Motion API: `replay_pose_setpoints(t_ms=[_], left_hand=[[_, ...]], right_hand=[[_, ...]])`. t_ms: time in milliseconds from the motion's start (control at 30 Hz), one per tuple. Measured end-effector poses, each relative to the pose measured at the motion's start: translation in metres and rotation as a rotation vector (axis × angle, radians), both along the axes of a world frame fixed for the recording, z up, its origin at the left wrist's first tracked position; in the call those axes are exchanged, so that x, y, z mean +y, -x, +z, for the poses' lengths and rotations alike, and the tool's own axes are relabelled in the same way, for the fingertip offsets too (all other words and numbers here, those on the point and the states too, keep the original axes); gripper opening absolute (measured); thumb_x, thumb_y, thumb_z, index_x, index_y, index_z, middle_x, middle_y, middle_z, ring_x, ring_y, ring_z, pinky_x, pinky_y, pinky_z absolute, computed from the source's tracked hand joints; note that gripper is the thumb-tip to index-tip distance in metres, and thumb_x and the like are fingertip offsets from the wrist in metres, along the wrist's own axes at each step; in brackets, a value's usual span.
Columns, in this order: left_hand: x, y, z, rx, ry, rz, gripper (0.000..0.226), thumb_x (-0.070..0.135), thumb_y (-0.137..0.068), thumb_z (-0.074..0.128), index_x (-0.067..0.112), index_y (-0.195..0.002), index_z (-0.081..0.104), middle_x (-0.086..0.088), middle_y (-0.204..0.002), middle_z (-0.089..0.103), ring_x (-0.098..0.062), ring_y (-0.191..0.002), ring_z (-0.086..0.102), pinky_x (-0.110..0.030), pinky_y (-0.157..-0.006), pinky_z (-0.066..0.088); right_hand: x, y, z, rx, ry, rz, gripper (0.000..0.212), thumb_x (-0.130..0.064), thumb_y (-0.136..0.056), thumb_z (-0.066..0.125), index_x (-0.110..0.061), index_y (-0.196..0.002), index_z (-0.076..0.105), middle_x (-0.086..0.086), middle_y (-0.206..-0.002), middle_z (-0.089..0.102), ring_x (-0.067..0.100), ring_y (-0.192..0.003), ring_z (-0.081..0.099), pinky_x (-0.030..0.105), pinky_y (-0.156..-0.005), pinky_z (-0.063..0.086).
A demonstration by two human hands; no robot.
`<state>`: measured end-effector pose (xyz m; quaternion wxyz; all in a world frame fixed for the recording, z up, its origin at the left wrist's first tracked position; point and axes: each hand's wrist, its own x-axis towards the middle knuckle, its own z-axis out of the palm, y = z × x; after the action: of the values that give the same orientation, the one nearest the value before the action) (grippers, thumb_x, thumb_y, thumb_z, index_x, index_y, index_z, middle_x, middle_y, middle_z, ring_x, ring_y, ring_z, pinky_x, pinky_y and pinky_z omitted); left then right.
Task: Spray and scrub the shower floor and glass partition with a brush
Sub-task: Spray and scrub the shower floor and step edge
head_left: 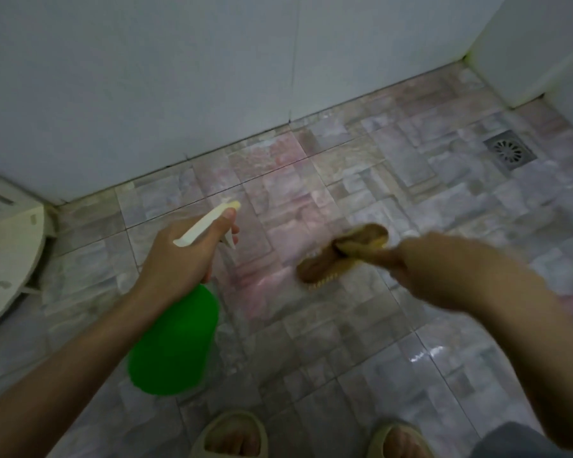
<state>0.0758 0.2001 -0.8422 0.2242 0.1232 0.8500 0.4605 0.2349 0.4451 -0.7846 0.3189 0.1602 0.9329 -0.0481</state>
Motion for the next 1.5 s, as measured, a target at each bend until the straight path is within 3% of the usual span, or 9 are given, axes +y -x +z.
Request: replay_pose_setpoints(t_ms=[167, 367, 467, 567, 733, 933, 1200, 1367, 1500], left_hand=[[-0.003, -0.008, -0.007, 0.008, 0.019, -0.070, 0.045, 0.059, -0.096, 0.055, 0.024, -0.081, 0.078, -0.007, -0.075, 0.078, -0.016, -0.038, 0.057, -0.025, -0.047, 0.050], [-0.032, -0.011, -0.005, 0.038, 0.010, -0.012, 0.046, 0.059, -0.098, 0.054, 0.022, -0.087, 0.079, -0.006, -0.091, 0.080, -0.016, -0.037, 0.053, -0.022, -0.048, 0.047], [-0.044, -0.009, -0.001, 0.057, 0.017, 0.014, 0.050, 0.066, -0.095, 0.052, 0.025, -0.086, 0.079, -0.015, -0.091, 0.078, -0.019, -0.039, 0.055, -0.024, -0.051, 0.048], [-0.058, -0.007, 0.003, 0.053, 0.017, 0.066, 0.051, 0.072, -0.090, 0.050, 0.031, -0.085, 0.079, -0.024, -0.088, 0.075, -0.022, -0.042, 0.055, -0.031, -0.058, 0.049], [-0.076, -0.004, 0.006, 0.024, 0.043, 0.133, 0.051, 0.062, -0.098, 0.050, 0.020, -0.087, 0.077, -0.001, -0.090, 0.080, -0.020, -0.041, 0.053, -0.028, -0.056, 0.046], [-0.085, 0.006, 0.005, 0.043, -0.014, 0.195, 0.053, 0.069, -0.091, 0.051, 0.024, -0.082, 0.078, 0.000, -0.087, 0.080, -0.018, -0.037, 0.052, -0.028, -0.054, 0.045], [-0.073, 0.024, 0.000, 0.047, -0.025, 0.187, 0.040, 0.068, -0.093, 0.051, 0.038, -0.082, 0.076, -0.021, -0.091, 0.077, -0.013, -0.040, 0.054, -0.025, -0.057, 0.050], [-0.063, 0.044, -0.003, 0.058, -0.029, 0.216, 0.055, 0.067, -0.094, 0.051, 0.021, -0.078, 0.076, -0.022, -0.088, 0.076, -0.015, -0.039, 0.053, -0.030, -0.060, 0.051], [-0.053, 0.061, -0.004, 0.064, -0.051, 0.245, 0.049, 0.070, -0.091, 0.051, 0.030, -0.081, 0.077, -0.023, -0.090, 0.076, -0.015, -0.040, 0.054, -0.033, -0.067, 0.054]], right_hand=[[-0.011, -0.021, -0.034, 0.175, 0.011, -0.072, 0.060, -0.029, -0.103, 0.032, -0.055, -0.144, -0.003, -0.002, -0.068, 0.044, 0.019, -0.064, 0.055, 0.037, -0.066, 0.056], [-0.037, -0.047, -0.008, -0.001, 0.011, 0.126, 0.066, -0.026, -0.103, 0.030, -0.059, -0.132, -0.019, -0.005, -0.074, 0.044, 0.011, -0.063, 0.052, 0.026, -0.061, 0.051], [-0.059, -0.015, -0.046, 0.133, 0.026, 0.114, 0.060, -0.024, -0.103, 0.032, -0.047, -0.148, 0.000, -0.002, -0.071, 0.042, 0.016, -0.057, 0.045, 0.032, -0.055, 0.044], [-0.050, -0.010, -0.037, 0.126, 0.057, 0.214, 0.069, -0.025, -0.103, 0.031, -0.058, -0.135, -0.020, 0.001, -0.080, 0.048, 0.019, -0.068, 0.054, 0.030, -0.056, 0.042], [-0.086, -0.015, -0.020, 0.079, 0.023, 0.263, 0.053, -0.015, -0.101, 0.038, -0.038, -0.145, 0.022, -0.005, -0.068, 0.034, 0.009, -0.051, 0.035, 0.026, -0.050, 0.039], [-0.091, 0.021, -0.039, 0.196, 0.031, 0.287, 0.073, -0.012, -0.101, 0.035, -0.052, -0.145, -0.008, -0.003, -0.068, 0.035, 0.012, -0.052, 0.035, 0.025, -0.046, 0.031], [-0.099, 0.087, -0.076, 0.371, -0.023, 0.158, 0.080, -0.010, -0.098, 0.038, -0.050, -0.146, -0.013, 0.002, -0.076, 0.057, 0.015, -0.049, 0.038, 0.029, -0.045, 0.035], [-0.079, 0.086, -0.048, 0.236, 0.019, 0.218, 0.082, -0.011, -0.098, 0.036, -0.063, -0.139, -0.012, -0.003, -0.071, 0.038, 0.014, -0.056, 0.045, 0.027, -0.045, 0.036], [-0.073, 0.139, -0.088, 0.380, -0.003, 0.140, 0.082, -0.010, -0.097, 0.038, -0.055, -0.144, -0.012, 0.007, -0.074, 0.060, 0.020, -0.050, 0.046, 0.031, -0.048, 0.045]])
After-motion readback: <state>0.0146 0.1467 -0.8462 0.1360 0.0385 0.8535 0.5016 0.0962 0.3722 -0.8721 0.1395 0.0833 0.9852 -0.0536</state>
